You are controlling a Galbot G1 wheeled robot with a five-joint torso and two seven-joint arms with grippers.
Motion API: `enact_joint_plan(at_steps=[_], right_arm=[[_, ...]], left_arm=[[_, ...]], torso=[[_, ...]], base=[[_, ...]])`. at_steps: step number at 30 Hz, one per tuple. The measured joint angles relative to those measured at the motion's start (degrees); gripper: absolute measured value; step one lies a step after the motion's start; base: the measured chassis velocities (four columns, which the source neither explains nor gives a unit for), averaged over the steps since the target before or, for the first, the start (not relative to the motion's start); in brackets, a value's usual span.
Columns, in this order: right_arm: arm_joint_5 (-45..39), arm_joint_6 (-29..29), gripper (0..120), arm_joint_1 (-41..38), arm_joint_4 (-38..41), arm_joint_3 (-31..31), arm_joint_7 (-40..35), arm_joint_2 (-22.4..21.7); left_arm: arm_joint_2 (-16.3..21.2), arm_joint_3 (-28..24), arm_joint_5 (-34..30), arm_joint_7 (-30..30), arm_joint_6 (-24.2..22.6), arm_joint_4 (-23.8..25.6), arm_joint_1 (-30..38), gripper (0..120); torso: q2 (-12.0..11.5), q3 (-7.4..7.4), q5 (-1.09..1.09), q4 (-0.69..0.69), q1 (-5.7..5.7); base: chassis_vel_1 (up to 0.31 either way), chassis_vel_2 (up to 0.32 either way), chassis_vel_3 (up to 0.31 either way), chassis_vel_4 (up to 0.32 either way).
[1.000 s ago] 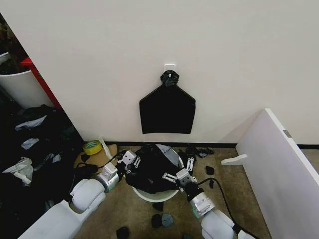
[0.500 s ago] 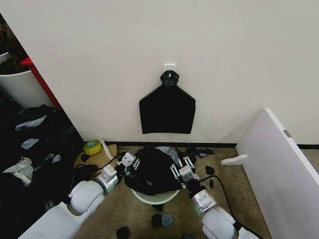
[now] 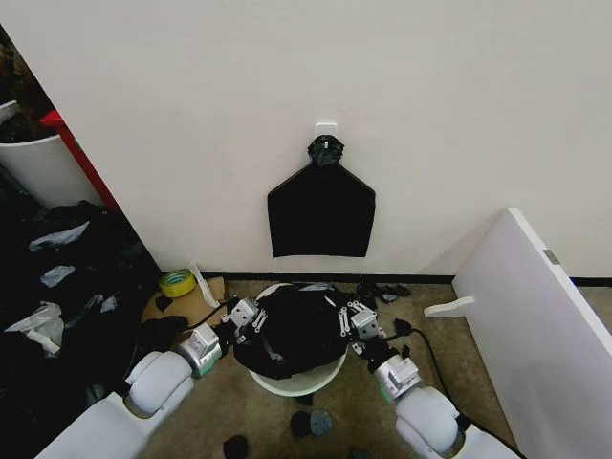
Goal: Place the garbage bag over the trash bin.
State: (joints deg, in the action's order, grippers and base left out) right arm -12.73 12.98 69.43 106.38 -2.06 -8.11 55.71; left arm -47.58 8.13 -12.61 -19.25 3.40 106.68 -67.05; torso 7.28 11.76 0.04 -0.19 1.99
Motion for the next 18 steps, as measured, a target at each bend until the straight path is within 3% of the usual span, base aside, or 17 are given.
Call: enact_joint_plan(at_steps=[5,9,12,16,18], right_arm=[[-2.62,1.34,0,-0.58,-3.18,1.74,3.62,-0.62],[-3.03,4.58,0,-0.67,-6.29,3.00,7.44,-0.82],[-3.78,9.30,0,-0.62,-9.18,4.25,13.00,-0.95],[-5.64,17.06,0,-1.09,-13.99,5.76,22.32,-0.73],[-5.86,18.23,0,-1.29,-14.83,5.98,23.75,-0.60]], left_arm=[[-0.04,0.80,0.91,-7.78,6.38,-2.66,1.05,5],[-0.13,2.05,0.11,-8.79,8.41,-3.88,1.48,5],[-0.49,3.45,-2.69,-8.92,8.71,-4.55,1.92,5],[-1.40,5.32,-11.95,-11.71,8.71,-5.68,3.25,5],[-1.56,5.64,-13.82,-12.88,8.71,-6.06,3.64,5]], torso=[[0.00,0.00,0.00,0.00,0.00],[0.00,0.00,0.01,0.00,0.00],[0.00,0.00,0.00,0.00,0.00],[0.00,0.00,-0.01,0.00,0.00],[0.00,0.00,0.00,-0.01,0.00]], base=[[0.000,0.000,0.000,0.000],[0.000,0.000,0.000,0.000],[0.000,0.000,0.000,0.000],[0.000,0.000,0.000,0.000],[0.000,0.000,0.000,0.000]])
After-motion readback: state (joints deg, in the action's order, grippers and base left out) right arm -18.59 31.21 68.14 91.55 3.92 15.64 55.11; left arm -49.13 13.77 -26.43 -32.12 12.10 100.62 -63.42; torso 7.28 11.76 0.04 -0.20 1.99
